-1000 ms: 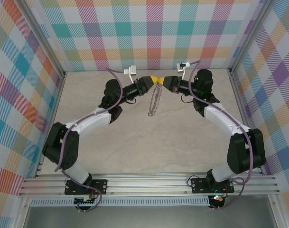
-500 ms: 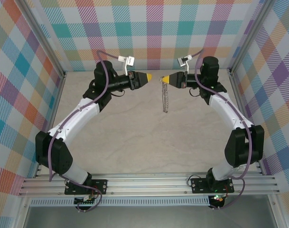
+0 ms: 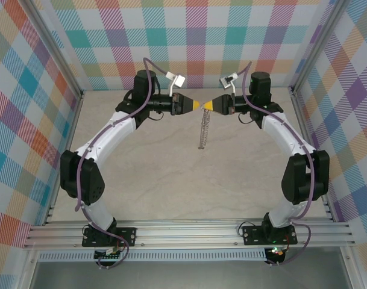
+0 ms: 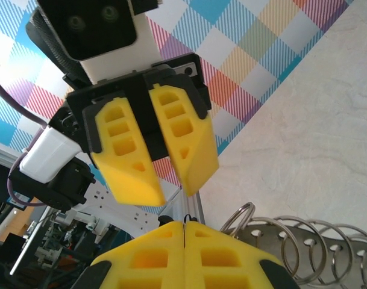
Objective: Put the keys on the keyring
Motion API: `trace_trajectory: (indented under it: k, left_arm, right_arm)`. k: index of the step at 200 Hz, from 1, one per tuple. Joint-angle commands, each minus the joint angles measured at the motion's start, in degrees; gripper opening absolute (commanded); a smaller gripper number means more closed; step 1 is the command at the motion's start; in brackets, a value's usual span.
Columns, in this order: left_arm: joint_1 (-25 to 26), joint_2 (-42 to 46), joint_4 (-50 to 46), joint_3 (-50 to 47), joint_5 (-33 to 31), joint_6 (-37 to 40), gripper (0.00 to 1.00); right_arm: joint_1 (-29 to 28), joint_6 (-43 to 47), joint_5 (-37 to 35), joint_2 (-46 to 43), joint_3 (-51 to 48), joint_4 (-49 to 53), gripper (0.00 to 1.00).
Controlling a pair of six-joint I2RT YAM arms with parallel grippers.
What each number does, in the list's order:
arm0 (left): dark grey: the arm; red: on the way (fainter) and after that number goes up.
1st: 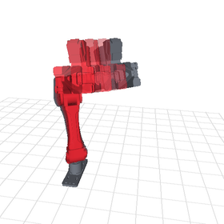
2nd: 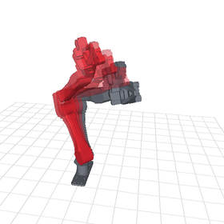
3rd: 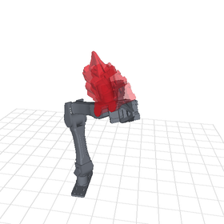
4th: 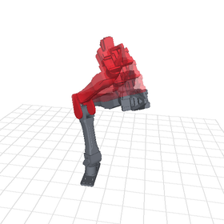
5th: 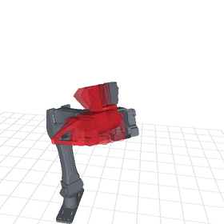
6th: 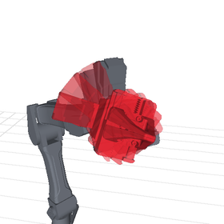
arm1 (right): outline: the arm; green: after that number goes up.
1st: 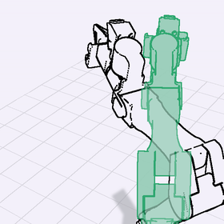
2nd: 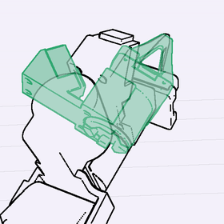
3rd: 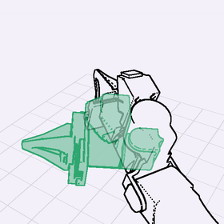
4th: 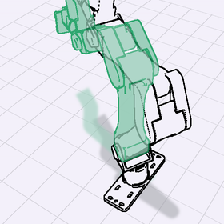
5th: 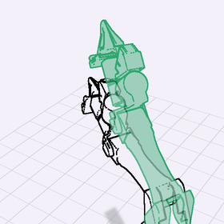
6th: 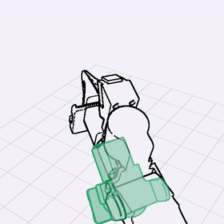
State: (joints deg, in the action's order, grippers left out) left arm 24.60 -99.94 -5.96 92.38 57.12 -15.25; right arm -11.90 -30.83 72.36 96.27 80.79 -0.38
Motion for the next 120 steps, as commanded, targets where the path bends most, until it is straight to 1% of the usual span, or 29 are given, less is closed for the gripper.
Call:
trace_trajectory:
  k: [1, 49, 120]
  left_arm:
    - [-0.6, -1.4, -0.9, 3.0, 2.7, 1.6, 0.18]
    - [-0.4, -5.2, 1.2, 4.0, 3.9, -0.2, 0.18]
    - [0.2, -6.7, 4.0, 4.0, 4.3, -2.2, 0.22]
  right_arm:
    - [0.3, 0.0, 2.6, 1.2, 1.9, -3.2, 0.00]
    - [0.3, -0.6, 2.3, 2.2, 1.2, -5.6, 0.00]
    - [0.3, -3.2, 2.0, 2.8, 0.1, -9.5, 0.00]
